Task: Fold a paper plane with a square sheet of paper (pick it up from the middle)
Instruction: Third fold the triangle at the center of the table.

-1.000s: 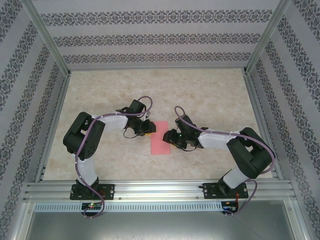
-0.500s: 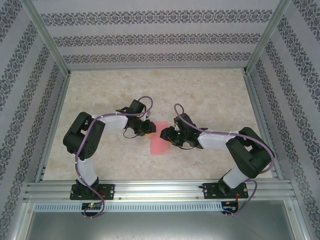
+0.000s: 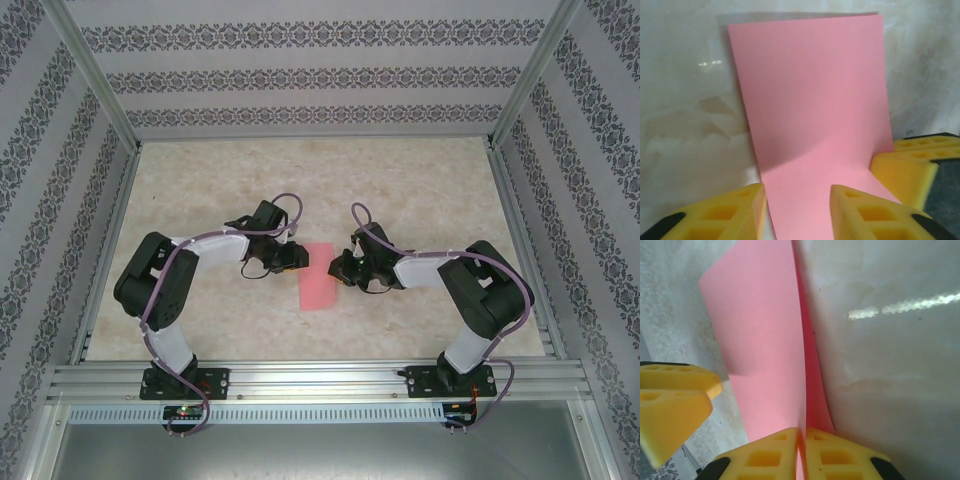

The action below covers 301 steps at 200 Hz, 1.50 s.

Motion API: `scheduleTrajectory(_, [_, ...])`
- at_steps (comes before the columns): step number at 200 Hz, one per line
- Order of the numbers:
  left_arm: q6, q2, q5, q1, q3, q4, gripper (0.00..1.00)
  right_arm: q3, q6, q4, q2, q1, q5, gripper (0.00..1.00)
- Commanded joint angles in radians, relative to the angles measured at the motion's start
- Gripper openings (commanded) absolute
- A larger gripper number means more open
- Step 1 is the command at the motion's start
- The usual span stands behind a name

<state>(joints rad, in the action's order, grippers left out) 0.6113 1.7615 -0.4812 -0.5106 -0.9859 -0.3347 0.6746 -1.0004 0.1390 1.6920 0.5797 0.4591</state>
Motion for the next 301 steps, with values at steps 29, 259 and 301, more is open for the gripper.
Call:
scheduleTrajectory(29, [-0.039,-0.236,0.088,-0.022,0.111,-0.017,0.55,-0.038,-0.071,0.112,-0.017,-0.005,0.012,0.02])
scheduleTrajectory(259, [-0.363,-0.152,0.912,-0.681,0.034,-0.142,0.63,-0.07,-0.228,0.15,-0.064,0.042,-0.068,0.04])
scheduleTrajectory(301, [-0.355,-0.17,0.939,-0.681,0.049,-0.136,0.46,-0.069,-0.214,0.133,-0.069,0.036,-0.059,0.06])
